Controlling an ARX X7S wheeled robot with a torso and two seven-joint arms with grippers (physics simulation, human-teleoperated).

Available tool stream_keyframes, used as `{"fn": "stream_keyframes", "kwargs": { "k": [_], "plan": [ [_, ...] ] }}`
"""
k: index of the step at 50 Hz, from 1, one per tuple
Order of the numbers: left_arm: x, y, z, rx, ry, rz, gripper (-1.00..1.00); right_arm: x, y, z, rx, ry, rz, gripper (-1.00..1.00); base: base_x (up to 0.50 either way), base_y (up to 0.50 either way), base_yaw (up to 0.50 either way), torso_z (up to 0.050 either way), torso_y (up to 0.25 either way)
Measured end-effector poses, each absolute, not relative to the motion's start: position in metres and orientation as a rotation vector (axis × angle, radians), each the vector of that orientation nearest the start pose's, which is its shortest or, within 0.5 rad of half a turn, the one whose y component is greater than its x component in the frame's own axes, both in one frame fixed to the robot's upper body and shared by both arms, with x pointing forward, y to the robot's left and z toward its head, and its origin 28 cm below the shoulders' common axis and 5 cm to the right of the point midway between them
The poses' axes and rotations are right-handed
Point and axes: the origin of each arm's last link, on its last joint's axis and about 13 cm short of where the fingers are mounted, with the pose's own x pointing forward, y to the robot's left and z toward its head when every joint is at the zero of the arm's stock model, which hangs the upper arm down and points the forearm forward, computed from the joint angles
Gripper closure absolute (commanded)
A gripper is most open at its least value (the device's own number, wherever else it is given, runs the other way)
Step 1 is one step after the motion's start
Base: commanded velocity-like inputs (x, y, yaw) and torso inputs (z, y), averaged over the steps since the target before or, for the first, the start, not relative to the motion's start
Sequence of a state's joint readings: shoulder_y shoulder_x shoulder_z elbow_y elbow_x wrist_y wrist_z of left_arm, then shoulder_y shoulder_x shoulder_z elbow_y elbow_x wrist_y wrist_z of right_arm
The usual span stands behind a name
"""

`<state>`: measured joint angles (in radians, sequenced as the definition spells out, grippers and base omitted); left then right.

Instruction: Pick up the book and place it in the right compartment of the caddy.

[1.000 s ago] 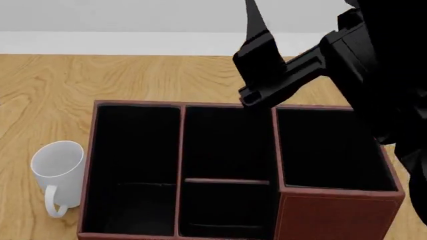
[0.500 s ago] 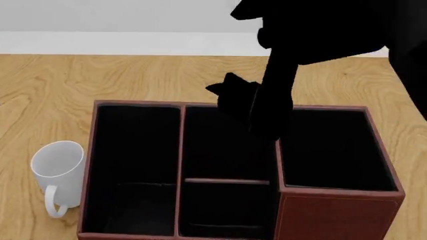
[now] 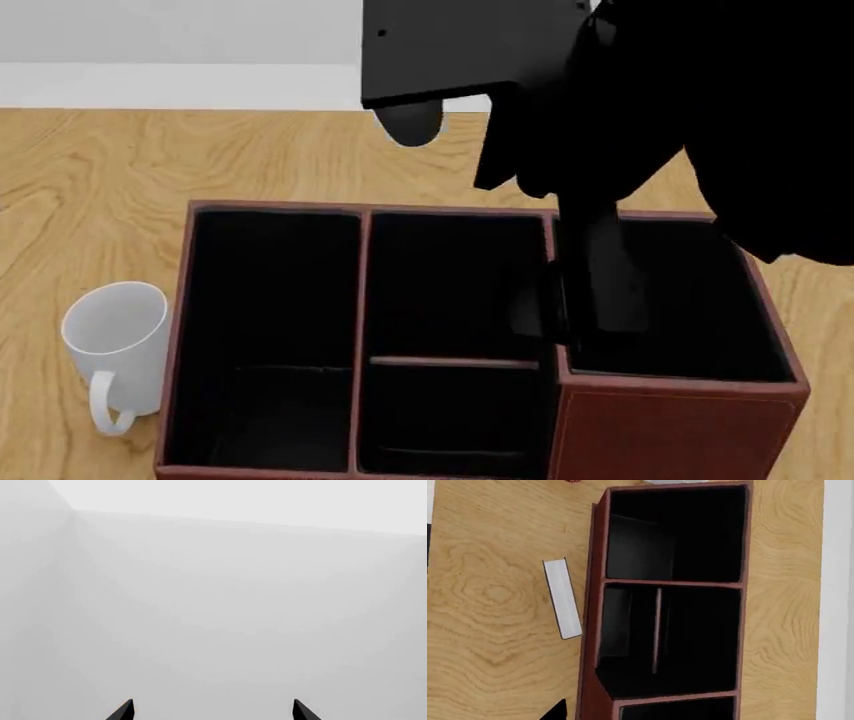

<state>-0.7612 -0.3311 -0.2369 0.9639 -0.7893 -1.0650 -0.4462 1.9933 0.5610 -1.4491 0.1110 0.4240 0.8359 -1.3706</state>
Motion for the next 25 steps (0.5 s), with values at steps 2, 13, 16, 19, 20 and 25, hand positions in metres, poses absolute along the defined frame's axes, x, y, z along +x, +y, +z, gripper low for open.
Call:
{"fn": "stream_keyframes", "kwargs": {
  "k": [2, 13, 16, 19, 20, 25],
  "plan": [
    [0.2, 0.237, 0.286, -0.071, -0.628, 0.0, -1.0, 0.333, -0.125, 0.418, -1.187, 0.636, 1.201, -1.0, 0.0, 0.0, 0.0, 0.0, 0.0],
    [0.199, 0.238, 0.286, -0.072, -0.629, 0.005, -1.0, 0.342, -0.109, 0.396, -1.213, 0.661, 1.301, -1.0, 0.0, 0.0, 0.0, 0.0, 0.0],
    [0.199, 0.238, 0.286, -0.072, -0.629, 0.007, -1.0, 0.345, -0.104, 0.389, -1.214, 0.665, 1.329, -1.0, 0.0, 0.0, 0.0, 0.0, 0.0],
    [0.199, 0.239, 0.285, -0.071, -0.628, 0.01, -1.0, 0.346, -0.1, 0.382, -1.213, 0.667, 1.357, -1.0, 0.0, 0.0, 0.0, 0.0, 0.0],
    [0.199, 0.239, 0.285, -0.07, -0.628, 0.011, -1.0, 0.347, -0.099, 0.379, -1.213, 0.668, 1.366, -1.0, 0.0, 0.0, 0.0, 0.0, 0.0],
    [0.199, 0.239, 0.285, -0.07, -0.626, 0.014, -1.0, 0.349, -0.094, 0.368, -1.207, 0.669, 1.409, -1.0, 0.0, 0.0, 0.0, 0.0, 0.0]
  ]
}}
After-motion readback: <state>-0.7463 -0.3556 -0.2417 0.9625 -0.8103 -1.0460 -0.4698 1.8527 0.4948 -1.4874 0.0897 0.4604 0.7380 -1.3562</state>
